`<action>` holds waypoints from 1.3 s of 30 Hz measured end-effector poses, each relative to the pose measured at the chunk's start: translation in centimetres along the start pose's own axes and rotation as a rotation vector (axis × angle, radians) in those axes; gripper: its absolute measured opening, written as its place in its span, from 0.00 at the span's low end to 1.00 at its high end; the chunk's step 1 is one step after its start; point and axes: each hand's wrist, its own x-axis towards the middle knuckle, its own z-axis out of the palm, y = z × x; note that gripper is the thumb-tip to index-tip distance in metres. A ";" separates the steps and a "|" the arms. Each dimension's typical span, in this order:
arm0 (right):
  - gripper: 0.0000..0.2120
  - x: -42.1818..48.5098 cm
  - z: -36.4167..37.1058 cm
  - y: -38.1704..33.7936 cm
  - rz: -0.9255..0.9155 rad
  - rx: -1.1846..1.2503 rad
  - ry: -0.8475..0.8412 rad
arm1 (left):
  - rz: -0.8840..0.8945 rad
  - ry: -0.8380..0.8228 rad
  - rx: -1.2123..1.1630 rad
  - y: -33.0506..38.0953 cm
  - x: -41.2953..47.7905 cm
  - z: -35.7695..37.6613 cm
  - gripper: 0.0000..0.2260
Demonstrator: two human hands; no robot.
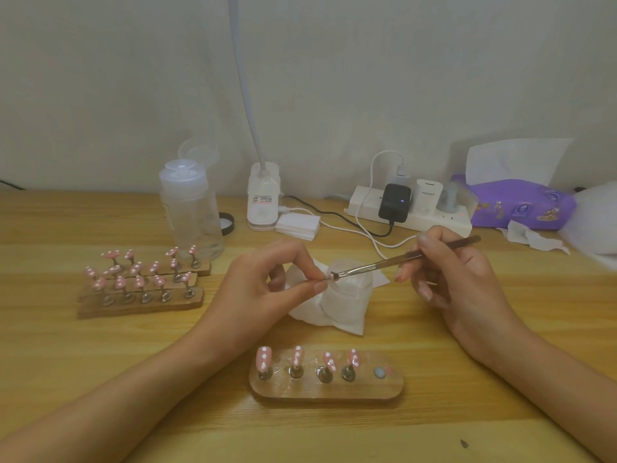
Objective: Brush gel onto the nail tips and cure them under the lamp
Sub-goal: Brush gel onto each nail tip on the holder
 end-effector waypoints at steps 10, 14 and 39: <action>0.12 0.0 -0.2 0.2 -0.013 -0.005 0.061 | -0.033 -0.016 -0.004 -0.1 0.0 0.0 0.05; 0.11 -0.1 0.0 0.0 -0.024 -0.009 0.001 | -0.049 -0.013 -0.037 -0.1 0.0 0.1 0.04; 0.10 0.1 -0.4 0.6 -0.049 -0.043 -0.006 | -0.047 -0.012 -0.033 0.2 0.0 0.1 0.06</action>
